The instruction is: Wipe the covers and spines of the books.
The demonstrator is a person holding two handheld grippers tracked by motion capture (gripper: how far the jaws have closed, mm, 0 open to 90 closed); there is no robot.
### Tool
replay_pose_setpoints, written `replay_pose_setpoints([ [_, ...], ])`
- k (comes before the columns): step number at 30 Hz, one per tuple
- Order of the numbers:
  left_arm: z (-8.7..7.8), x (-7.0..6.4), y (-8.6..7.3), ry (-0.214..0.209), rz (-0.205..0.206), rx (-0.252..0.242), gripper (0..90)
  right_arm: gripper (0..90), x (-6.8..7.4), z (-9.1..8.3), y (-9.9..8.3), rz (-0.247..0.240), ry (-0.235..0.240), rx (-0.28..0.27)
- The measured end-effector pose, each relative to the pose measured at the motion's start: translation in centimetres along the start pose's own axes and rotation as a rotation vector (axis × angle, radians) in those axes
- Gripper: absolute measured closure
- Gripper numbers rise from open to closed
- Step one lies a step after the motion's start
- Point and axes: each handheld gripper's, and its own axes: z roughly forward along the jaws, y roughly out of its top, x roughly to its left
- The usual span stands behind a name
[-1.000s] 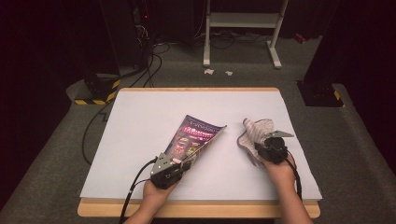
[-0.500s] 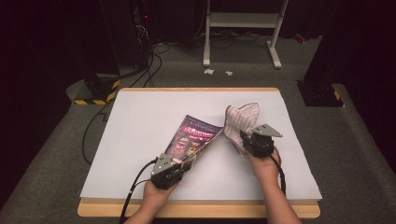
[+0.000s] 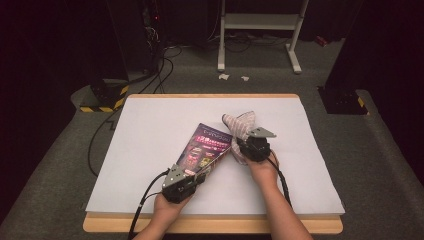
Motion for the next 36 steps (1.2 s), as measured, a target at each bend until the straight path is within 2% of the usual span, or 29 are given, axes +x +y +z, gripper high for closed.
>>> replay_pose_setpoints([
  [6,0.0,0.0,0.0,0.0,-0.001,0.001,82.8,70.6,1.9,-0.4,0.0,-0.011,0.07,-0.017],
  [11,0.0,0.0,0.1,0.001,-0.002,0.0,82.9,70.5,3.2,-1.4,-0.2,0.003,0.145,-0.043],
  [15,0.0,0.0,0.1,0.002,0.0,0.002,82.9,70.5,4.5,-2.4,-0.4,-0.008,0.203,-0.064],
  [28,0.0,0.0,0.1,0.005,0.003,0.003,83.0,70.4,9.5,-5.3,-0.5,-0.09,0.354,-0.11],
  [33,0.0,-0.1,0.1,0.009,0.01,0.003,83.1,70.2,10.8,-6.0,-0.3,-0.123,0.394,-0.111],
  [36,0.0,-0.1,0.1,0.011,0.012,0.004,83.1,70.1,11.1,-6.1,-0.1,-0.132,0.403,-0.108],
])
